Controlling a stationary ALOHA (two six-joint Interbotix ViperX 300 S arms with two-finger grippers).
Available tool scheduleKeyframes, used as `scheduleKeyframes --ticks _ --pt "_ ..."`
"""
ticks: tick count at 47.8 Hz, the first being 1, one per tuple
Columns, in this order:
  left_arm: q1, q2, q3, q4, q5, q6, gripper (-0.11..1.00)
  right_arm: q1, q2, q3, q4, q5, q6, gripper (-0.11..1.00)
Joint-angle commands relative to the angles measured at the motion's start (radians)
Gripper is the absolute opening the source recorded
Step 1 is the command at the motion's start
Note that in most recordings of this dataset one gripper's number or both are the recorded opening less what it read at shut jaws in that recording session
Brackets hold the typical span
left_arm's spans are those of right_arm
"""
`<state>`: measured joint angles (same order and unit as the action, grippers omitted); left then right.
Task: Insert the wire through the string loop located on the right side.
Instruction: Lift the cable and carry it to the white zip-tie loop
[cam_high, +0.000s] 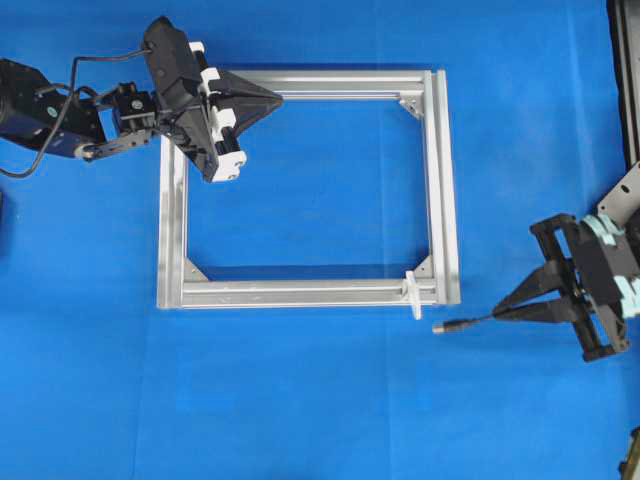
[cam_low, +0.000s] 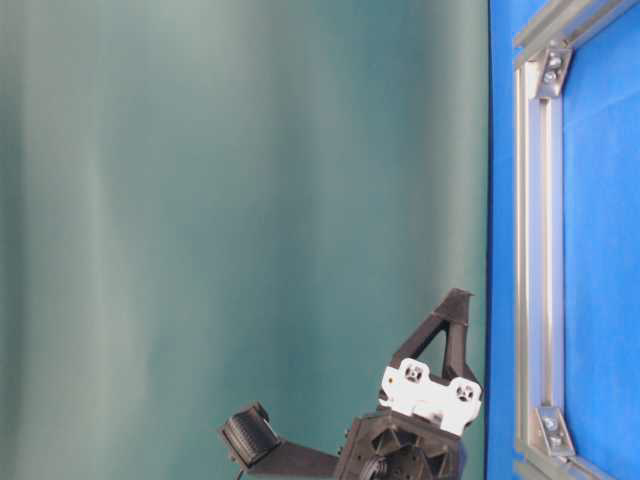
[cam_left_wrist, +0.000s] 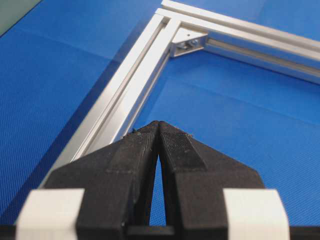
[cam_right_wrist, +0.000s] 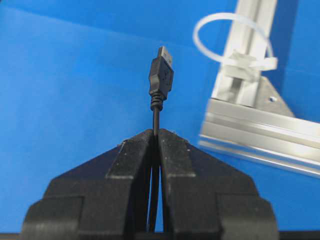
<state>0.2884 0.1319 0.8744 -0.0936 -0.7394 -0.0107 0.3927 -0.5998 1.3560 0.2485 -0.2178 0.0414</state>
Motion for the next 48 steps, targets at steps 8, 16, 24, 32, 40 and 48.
scheduleKeyframes --ticks 8,16,24,32,40,48 --pt "-0.005 -0.031 -0.006 0.003 -0.009 -0.002 0.0 -0.087 0.012 0.003 -0.006 -0.04 -0.006 -0.02" --pt "-0.005 -0.031 -0.006 0.003 -0.009 -0.002 0.0 -0.106 0.012 0.015 -0.006 -0.069 -0.006 -0.02" --pt "-0.005 -0.031 -0.006 0.003 -0.009 -0.002 0.0 -0.106 0.012 0.02 -0.006 -0.081 -0.006 -0.02" --pt "-0.005 -0.031 -0.006 0.003 -0.009 -0.002 0.0 -0.106 0.012 0.02 -0.006 -0.083 -0.006 -0.02" --pt "-0.005 -0.031 -0.006 0.003 -0.009 -0.002 0.0 -0.106 0.012 0.02 -0.006 -0.083 -0.006 -0.02" --pt "-0.005 -0.031 -0.006 0.003 -0.009 -0.002 0.0 -0.106 0.012 0.02 -0.006 -0.083 -0.006 -0.02"
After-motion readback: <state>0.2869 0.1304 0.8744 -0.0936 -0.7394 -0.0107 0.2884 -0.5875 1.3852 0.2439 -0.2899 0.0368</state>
